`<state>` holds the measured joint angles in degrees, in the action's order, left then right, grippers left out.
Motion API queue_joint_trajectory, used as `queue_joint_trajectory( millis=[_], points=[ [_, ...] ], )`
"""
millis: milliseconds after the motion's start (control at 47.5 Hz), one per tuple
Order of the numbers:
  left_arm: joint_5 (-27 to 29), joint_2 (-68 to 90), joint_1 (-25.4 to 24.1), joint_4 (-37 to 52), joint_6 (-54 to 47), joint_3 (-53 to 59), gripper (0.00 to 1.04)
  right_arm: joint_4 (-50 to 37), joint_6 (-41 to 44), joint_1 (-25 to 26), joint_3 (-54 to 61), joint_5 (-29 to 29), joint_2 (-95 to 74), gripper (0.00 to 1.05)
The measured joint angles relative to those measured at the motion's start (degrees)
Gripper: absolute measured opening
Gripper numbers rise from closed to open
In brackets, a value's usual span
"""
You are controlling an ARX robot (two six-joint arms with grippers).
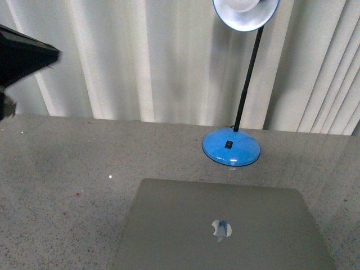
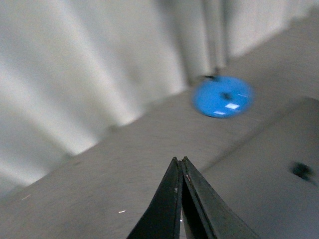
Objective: Close laptop
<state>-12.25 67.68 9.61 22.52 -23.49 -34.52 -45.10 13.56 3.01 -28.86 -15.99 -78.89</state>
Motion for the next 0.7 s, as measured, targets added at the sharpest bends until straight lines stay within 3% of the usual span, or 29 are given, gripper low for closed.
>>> queue_joint_trajectory(
  millis=[63,126,211,337,464,695],
  points=[
    [14.08,-3.85,-0.94,10.99,10.6,6.73,0.04,-1.84,-6.51,-2.36,4.72,12.24,5.99,0.03],
    [18.01,-6.64,-2.05,13.51,15.5,9.99,0.04,0.85,-9.29,-2.84,8.0,15.06,11.45,0.03],
    [18.47,-11.41,-4.0,15.08,20.9,15.43,0.04,2.91,-11.74,-2.82,12.02,15.96,19.56,0.03],
    [16.52,-15.26,-4.79,15.15,22.43,20.79,0.04,3.34,-12.55,-2.97,16.59,15.93,24.39,0.03],
    [12.66,-20.52,-9.18,14.69,22.8,24.63,0.04,4.96,-12.76,-2.97,20.35,15.89,29.77,0.03],
    [12.26,-28.7,-9.51,10.82,23.37,29.18,0.04,9.84,-12.81,-2.99,24.52,15.93,38.62,0.03]
  ],
)
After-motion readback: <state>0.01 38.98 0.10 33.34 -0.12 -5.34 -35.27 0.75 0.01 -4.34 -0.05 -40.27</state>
